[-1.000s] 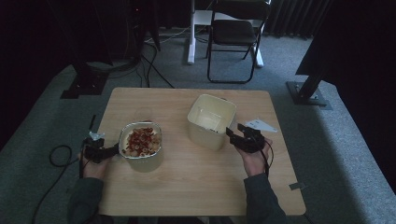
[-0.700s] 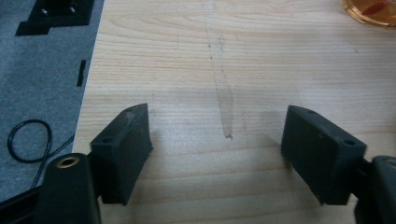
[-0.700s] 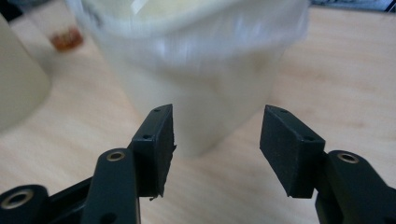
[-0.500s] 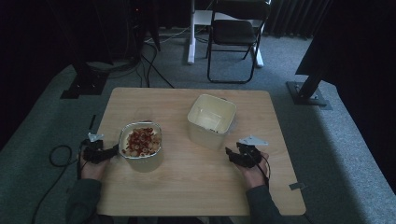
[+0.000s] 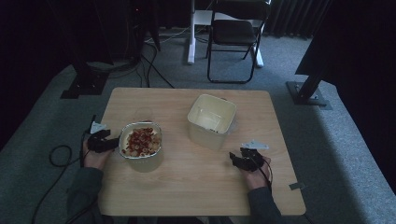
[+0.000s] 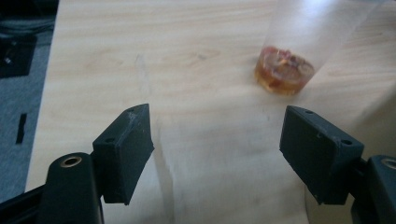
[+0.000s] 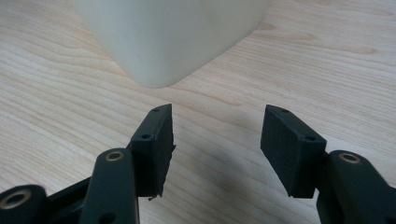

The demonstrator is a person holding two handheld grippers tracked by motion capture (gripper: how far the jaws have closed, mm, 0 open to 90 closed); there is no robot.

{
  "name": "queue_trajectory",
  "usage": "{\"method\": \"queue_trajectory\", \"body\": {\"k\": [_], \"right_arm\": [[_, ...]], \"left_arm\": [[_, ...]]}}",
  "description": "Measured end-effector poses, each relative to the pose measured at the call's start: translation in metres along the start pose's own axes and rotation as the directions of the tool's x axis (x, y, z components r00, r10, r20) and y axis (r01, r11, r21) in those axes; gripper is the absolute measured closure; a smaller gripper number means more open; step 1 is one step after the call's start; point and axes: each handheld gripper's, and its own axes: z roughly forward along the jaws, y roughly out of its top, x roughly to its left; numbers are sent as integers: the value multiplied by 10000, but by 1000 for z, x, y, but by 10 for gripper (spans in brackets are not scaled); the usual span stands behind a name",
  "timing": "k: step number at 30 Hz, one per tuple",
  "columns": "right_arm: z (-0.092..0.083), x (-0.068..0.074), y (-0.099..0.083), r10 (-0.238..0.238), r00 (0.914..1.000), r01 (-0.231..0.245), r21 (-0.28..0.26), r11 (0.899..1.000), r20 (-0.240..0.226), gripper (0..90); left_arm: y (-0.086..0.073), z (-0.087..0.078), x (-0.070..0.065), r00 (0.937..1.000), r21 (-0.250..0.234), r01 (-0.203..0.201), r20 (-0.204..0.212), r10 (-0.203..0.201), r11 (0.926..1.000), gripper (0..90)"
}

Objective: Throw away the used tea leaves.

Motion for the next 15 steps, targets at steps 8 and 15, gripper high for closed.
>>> {"method": "queue_trajectory", "body": {"k": [8,15], "right_arm": [[3,1,-1,-59,10000,58,102,9999,58,435],[4,0,-2,-20,10000,19,163,9999,82,435]], "left_arm": [[13,19,7,9948,-341,-165,1004,198,9993,252],[32,19,8,9946,-800,12,1036,71,9968,254]]}}
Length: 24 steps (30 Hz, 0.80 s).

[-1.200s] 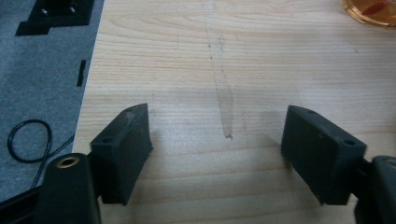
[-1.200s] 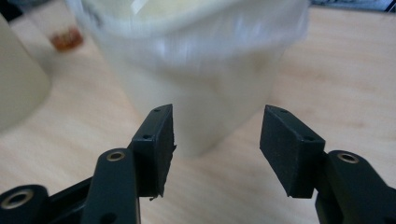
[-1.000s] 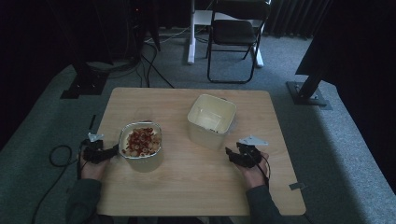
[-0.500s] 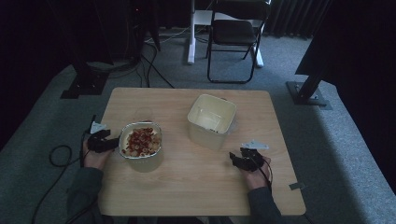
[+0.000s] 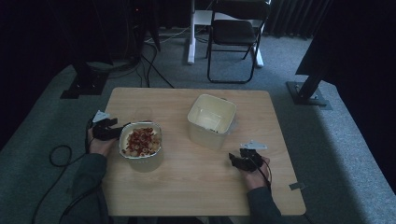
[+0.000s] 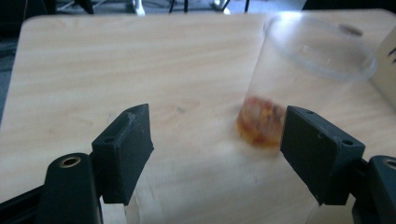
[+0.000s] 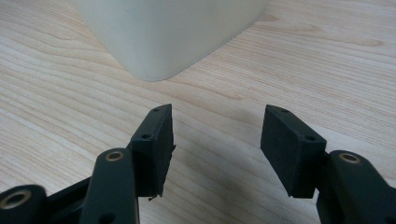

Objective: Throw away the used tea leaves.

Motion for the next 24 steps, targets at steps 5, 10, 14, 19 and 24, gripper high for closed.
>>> {"method": "queue_trajectory", "body": {"k": [5,10,14,19,24], "right_arm": [[0,-1,-1,66,10000,-66,26,10000,31,435],[1,-1,-1,92,10000,-92,43,9999,36,436],[2,-1,-1,80,10000,-80,94,9999,30,436],[0,-3,-2,209,9998,-209,20,9998,34,436],[-1,-5,-3,356,9993,-356,31,9994,117,436]], "left_arm": [[17,-8,0,10000,-294,-84,47,86,9995,287],[38,-4,-5,9996,-155,-265,84,266,9995,332],[55,10,-11,9994,287,-320,-90,322,9991,426],[64,30,-18,9992,1021,-292,310,261,9943,494],[61,49,-23,9998,1848,-183,133,161,9826,600]]}}
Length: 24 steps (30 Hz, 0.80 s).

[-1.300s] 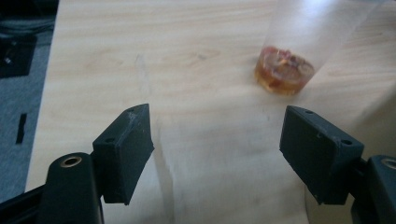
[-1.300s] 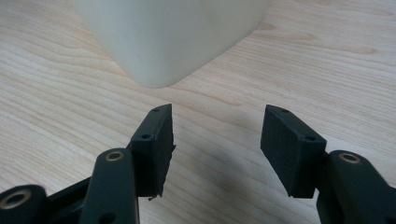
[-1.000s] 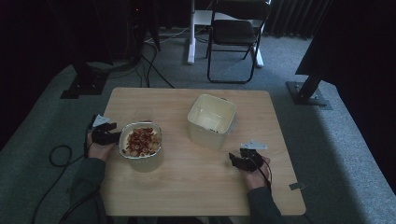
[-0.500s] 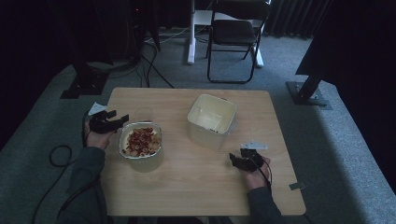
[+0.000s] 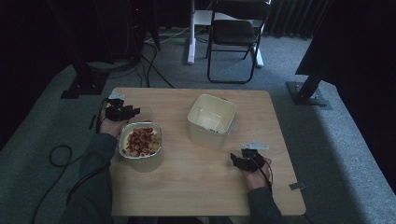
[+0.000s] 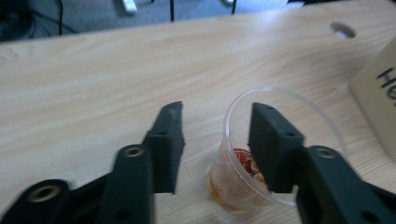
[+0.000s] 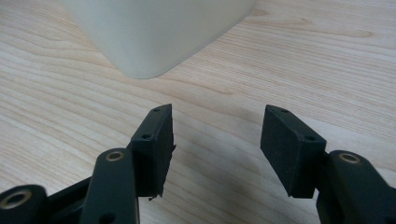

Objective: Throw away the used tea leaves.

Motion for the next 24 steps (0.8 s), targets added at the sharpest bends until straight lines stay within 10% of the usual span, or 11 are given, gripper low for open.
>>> {"method": "queue_trajectory", "body": {"k": [8,24], "right_arm": [[0,-3,-2,122,9999,-122,4,9999,37,436],[3,1,-2,-26,10000,26,145,9999,-13,438]], "left_arm": [[-3,0,5,9984,31,549,-134,-549,9985,816],[-27,-46,49,9817,-440,1478,-1150,-1520,9880,843]]}}
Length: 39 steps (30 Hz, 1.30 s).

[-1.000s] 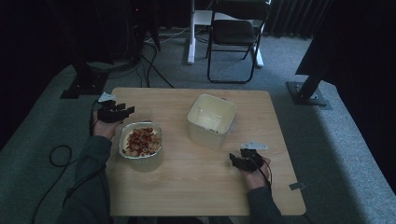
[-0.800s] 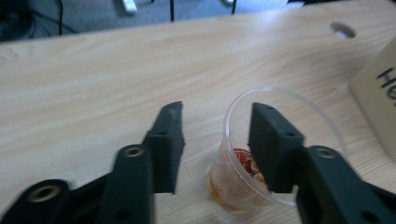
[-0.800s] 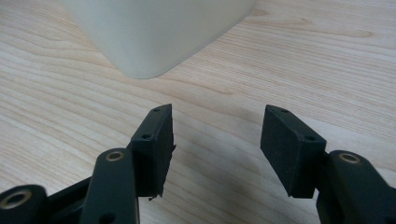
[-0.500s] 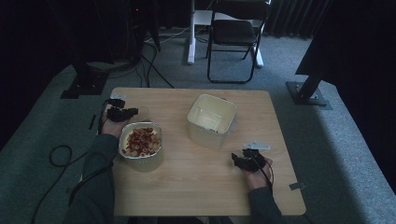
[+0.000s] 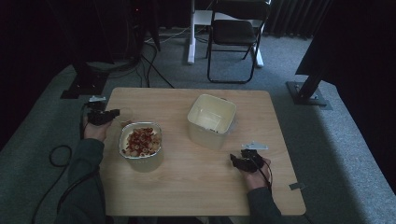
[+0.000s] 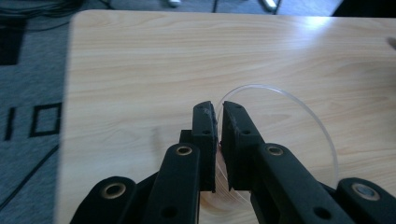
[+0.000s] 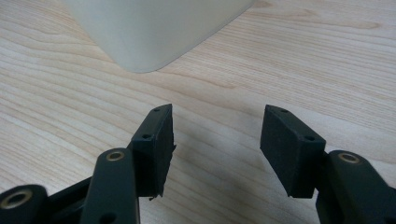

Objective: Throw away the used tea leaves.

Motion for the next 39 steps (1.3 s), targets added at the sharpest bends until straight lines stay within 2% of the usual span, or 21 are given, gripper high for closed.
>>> {"method": "queue_trajectory", "body": {"k": [7,9,11,13,15,16,17,20,21,24,25,26,29,33,36,39], "right_arm": [[1,0,-1,-16,10000,16,71,10000,18,438],[2,1,-1,-46,10000,45,84,10000,33,438],[2,1,-1,-88,9999,88,82,9999,67,438],[2,2,-1,-98,9999,97,95,9999,89,438],[2,2,-1,-104,9999,103,101,9999,94,438],[2,2,-1,-109,9999,108,105,9999,96,438],[2,2,-1,-112,9999,111,98,9999,100,438],[2,2,-1,-123,9999,122,105,9999,92,438],[2,2,-1,-140,9999,139,141,9998,100,438],[3,3,-1,-208,9997,207,149,9997,83,438],[3,3,-1,-229,9997,228,148,9996,89,438],[3,3,-1,-233,9997,232,155,9996,90,438],[3,3,-1,-211,9997,210,160,9997,96,438],[4,3,-1,-214,9997,213,187,9996,84,438],[4,3,-1,-220,9997,219,183,9996,83,438],[3,2,-2,-180,9998,179,174,9997,85,437]], "left_arm": [[-12,-12,14,9991,-198,269,-325,-276,9994,829],[-15,-15,16,9994,-386,326,-114,-330,9987,729],[-16,-20,15,9998,-646,191,-68,-195,9977,622],[-17,-28,14,9997,-1066,230,-25,-234,9940,520],[-20,-37,12,9997,-1596,228,81,-218,9869,434],[-20,-37,12,9997,-1596,228,81,-218,9869,403],[-26,-47,10,9995,-2126,301,169,-271,9767,361],[-40,-54,6,9998,-2512,108,171,-67,9679,307],[-45,-54,5,9999,-2499,1,151,38,9683,293],[-58,-46,1,9990,-2071,-435,-156,412,9773,278],[-58,-46,1,9990,-2071,-435,-156,412,9773,278],[-65,-39,0,9987,-1927,-498,-58,496,9800,271],[-71,-29,-1,9987,-1813,-498,-13,504,9822,261],[-72,-13,-5,9973,-1594,-738,-71,736,9845,247],[-69,-2,-8,9951,-1478,-976,-301,942,9842,234],[-64,5,-7,9955,-1544,-923,-363,877,9837,224]]}}
